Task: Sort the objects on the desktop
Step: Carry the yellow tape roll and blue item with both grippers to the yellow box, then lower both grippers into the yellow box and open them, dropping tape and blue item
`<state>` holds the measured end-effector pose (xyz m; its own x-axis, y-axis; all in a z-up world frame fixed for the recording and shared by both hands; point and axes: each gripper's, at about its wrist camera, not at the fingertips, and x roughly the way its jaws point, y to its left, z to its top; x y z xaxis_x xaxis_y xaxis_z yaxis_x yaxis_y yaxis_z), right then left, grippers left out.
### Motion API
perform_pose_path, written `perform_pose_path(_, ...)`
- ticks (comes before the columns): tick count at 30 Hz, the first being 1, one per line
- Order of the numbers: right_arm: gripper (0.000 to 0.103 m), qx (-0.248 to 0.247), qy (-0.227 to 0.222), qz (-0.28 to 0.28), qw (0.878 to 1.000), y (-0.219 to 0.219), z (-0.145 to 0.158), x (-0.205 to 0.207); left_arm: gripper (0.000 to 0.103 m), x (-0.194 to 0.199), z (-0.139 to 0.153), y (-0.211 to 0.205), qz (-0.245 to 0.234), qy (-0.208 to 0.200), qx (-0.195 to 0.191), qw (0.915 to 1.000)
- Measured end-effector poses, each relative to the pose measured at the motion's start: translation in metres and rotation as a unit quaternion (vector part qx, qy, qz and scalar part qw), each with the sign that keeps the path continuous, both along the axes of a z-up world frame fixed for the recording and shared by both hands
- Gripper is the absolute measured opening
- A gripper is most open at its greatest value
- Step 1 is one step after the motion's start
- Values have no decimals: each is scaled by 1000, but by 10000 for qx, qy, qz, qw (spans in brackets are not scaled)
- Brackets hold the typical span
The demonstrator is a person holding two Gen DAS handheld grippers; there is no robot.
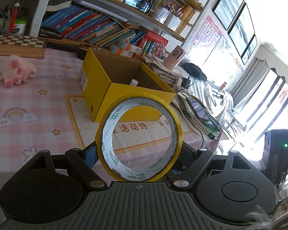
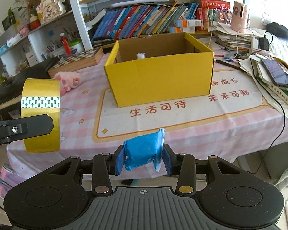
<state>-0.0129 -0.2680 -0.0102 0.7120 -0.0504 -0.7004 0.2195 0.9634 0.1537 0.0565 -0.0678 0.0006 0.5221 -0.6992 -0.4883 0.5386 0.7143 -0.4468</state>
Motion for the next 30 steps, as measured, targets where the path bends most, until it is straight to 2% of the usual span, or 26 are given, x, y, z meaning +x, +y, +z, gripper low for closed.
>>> perform_pose_path(8, 41, -37, -28, 88, 10000, -32, 2, 20, 82, 21, 3, -33, 40, -35, -12, 10000)
perform_pose_path(14, 41, -135, -168, 252, 9994, -56, 4, 40, 82, 37, 15, -59, 87, -301, 86, 9995)
perform_pose_path(22, 41, -221, -632, 412, 9969, -91, 22, 67, 82, 68, 37, -92, 284, -656, 101, 9974)
perform_pose_path(30, 41, -283, -1194, 809, 9891, -116, 51, 107, 82, 101, 54, -119, 542, -1030, 172, 9931)
